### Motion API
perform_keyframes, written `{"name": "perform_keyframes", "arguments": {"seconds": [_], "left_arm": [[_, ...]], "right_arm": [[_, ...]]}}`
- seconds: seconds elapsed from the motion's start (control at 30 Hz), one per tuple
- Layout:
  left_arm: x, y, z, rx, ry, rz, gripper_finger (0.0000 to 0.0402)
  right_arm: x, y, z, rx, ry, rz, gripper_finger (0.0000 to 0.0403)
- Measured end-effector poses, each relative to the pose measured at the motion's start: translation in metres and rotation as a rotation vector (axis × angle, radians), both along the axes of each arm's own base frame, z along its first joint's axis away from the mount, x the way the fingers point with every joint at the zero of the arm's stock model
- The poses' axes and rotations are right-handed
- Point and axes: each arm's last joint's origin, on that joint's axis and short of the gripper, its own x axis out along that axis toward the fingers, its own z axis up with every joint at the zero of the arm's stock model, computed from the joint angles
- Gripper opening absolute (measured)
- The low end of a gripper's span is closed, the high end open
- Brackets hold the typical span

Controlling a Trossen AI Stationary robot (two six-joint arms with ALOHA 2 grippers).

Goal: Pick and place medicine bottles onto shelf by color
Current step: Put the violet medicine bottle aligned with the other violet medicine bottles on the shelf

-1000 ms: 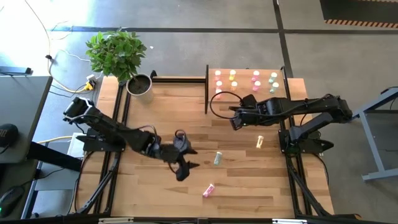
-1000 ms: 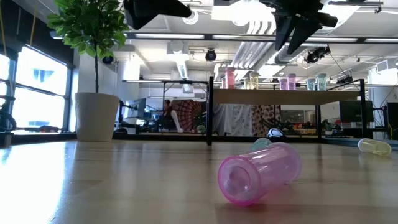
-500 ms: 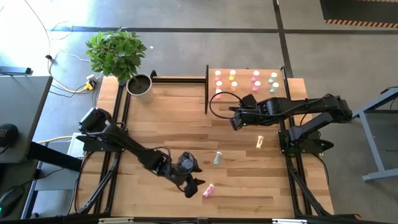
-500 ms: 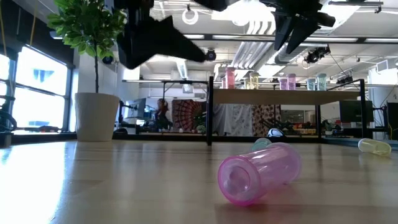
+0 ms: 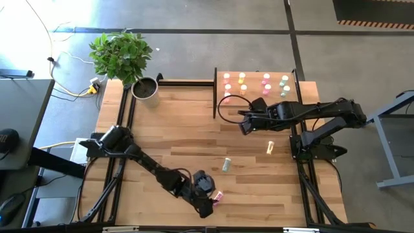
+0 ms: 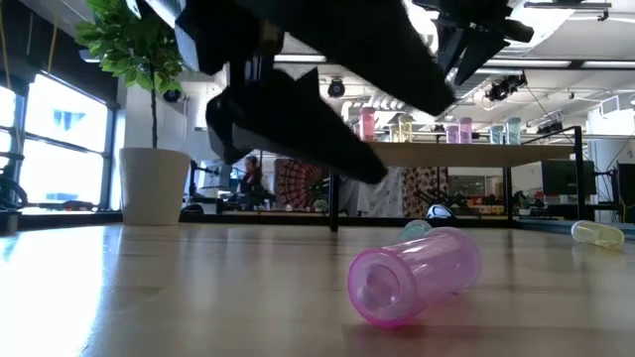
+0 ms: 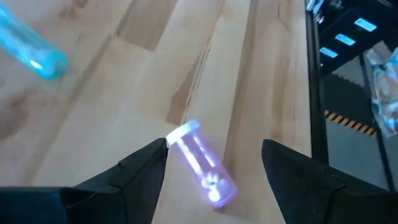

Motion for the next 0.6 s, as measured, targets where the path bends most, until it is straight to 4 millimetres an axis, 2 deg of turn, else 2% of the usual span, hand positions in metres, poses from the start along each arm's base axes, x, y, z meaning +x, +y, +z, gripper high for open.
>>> {"name": "perform_keyframes", "arguments": {"seconds": [0.1,0.6], "left_arm": [[0.001,0.0,-0.007,0.01,0.062,0.014,0.0255],[0.005,-0.003,-0.023,-0.002,0.071,0.0,0.0255]], "right_arm": [[0.0,0.0,0.0,-0.002,-0.004,-0.001,0.0167],[0.002,0.0,-0.005,-0.02,0.001,-0.007,0.0167]]}}
